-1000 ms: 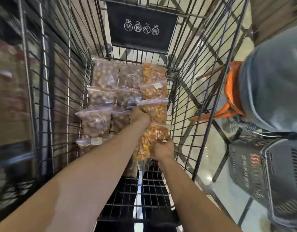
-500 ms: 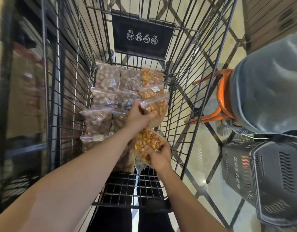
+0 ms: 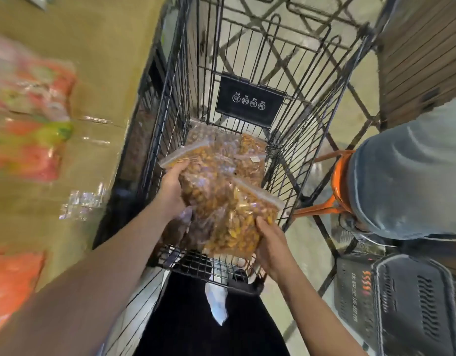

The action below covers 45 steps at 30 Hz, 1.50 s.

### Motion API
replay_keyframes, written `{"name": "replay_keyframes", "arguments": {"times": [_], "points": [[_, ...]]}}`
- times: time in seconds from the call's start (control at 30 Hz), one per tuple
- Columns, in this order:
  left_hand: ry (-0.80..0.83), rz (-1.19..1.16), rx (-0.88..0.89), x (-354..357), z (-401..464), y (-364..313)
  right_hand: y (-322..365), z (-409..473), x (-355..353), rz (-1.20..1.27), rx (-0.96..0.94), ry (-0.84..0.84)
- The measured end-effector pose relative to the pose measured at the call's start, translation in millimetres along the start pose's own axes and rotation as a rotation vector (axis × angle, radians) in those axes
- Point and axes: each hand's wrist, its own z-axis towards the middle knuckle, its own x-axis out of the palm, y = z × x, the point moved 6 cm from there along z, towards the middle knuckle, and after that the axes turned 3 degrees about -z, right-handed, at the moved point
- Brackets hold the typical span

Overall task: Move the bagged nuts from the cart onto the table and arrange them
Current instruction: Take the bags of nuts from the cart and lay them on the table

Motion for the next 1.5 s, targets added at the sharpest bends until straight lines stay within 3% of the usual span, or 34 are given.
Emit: {"name": "replay_keyframes", "arguments": {"times": [0.1, 0.37, 0.53, 0.7, 0.83, 1.0, 1.2, 1.5], "points": [[-0.020, -0.053, 0.001, -15, -40, 9, 32, -13, 0, 0.028, -0.041, 0.122], [-0.005, -0.299, 0.081, -35, -147, 73, 74, -55, -4, -0.272, -0.084, 0.270], [0.070, -0.385, 0.119, -54, -202, 121, 65, -96, 9, -0.424, -0.078, 0.409], [0.040, -0.434, 0.289, -95, -260, 149, 46, -125, 27, -0.578, 0.003, 0.514], [-0.027, -0.594, 0.319, -139, -307, 183, 23, -141, 48, -0.759, 0.024, 0.585], [-0.151, -0.692, 0.478, -200, -382, 223, -38, -199, 103, -0.961, -0.053, 0.765], [-0.380, -0.734, 0.637, -295, -479, 297, -151, -295, 162, -1.006, 0.020, 0.940], [-0.646, -0.828, 0.729, -440, -620, 439, -326, -444, 209, -1.206, -0.033, 1.098]]}}
